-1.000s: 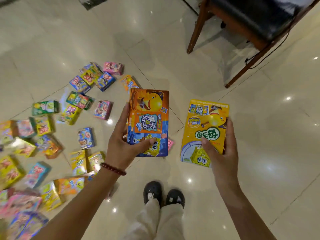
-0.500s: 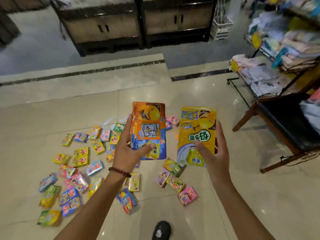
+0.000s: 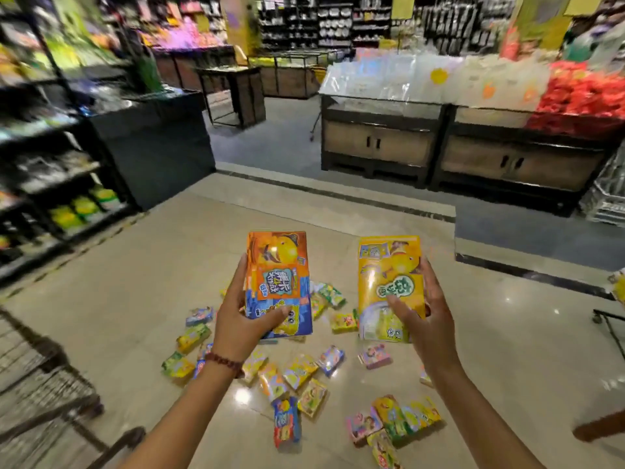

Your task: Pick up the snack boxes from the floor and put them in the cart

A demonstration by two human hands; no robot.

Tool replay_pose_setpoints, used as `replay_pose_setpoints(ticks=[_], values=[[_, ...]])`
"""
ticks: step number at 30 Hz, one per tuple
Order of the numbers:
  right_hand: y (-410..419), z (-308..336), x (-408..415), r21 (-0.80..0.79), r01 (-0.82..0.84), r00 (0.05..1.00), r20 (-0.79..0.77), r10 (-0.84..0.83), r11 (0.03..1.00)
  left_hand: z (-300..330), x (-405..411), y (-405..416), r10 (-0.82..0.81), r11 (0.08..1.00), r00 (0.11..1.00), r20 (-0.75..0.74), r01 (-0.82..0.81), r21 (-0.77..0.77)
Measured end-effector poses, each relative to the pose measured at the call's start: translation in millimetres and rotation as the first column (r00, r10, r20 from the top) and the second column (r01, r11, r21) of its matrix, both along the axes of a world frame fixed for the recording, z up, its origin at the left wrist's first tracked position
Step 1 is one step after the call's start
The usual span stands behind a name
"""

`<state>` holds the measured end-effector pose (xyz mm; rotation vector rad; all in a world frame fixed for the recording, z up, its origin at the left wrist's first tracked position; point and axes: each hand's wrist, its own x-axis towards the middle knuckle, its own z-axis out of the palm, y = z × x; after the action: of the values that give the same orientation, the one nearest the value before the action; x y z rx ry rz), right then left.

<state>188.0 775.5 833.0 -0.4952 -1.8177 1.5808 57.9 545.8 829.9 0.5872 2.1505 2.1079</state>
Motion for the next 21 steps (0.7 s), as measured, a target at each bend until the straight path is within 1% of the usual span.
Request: replay_pose_setpoints(ticks=[4,6,9,12,16,21], values=[[-55.3,12.6,-54.2,0.011,-0.238,0.97,-0.043,0.238,0.971,18.2,-5.1,-80.3,0.213,0.977,0.977,-0.009,-0.213,0.023],[-91.1,18.1,-79.7,0.047,-0.31,0.949,-0.048,0.312,0.95,24.5,-5.0,-122.6,0.323,0.945,0.946,0.0,-0.323,0.046],[-153.6,26.1,-113.6,0.06,-0.411,0.907,-0.068,0.415,0.91,29.8,0.7,-186.5,0.438,0.896,0.899,0.01,-0.438,0.071],[-225.1,31.2,-137.8,0.087,-0.518,0.849,-0.066,0.524,0.851,35.6,11.8,-251.0,0.55,0.828,0.835,0.031,-0.549,0.114],[-327.2,34.1,-161.6,0.124,-0.603,0.786,-0.079,0.614,0.788,37.4,32.0,-345.5,0.677,0.723,0.735,0.031,-0.672,0.161],[-464.2,37.8,-180.2,0.162,-0.731,0.66,-0.077,0.747,0.663,42.4,64.7,-473.9,0.808,0.583,0.59,-0.004,-0.797,0.156]])
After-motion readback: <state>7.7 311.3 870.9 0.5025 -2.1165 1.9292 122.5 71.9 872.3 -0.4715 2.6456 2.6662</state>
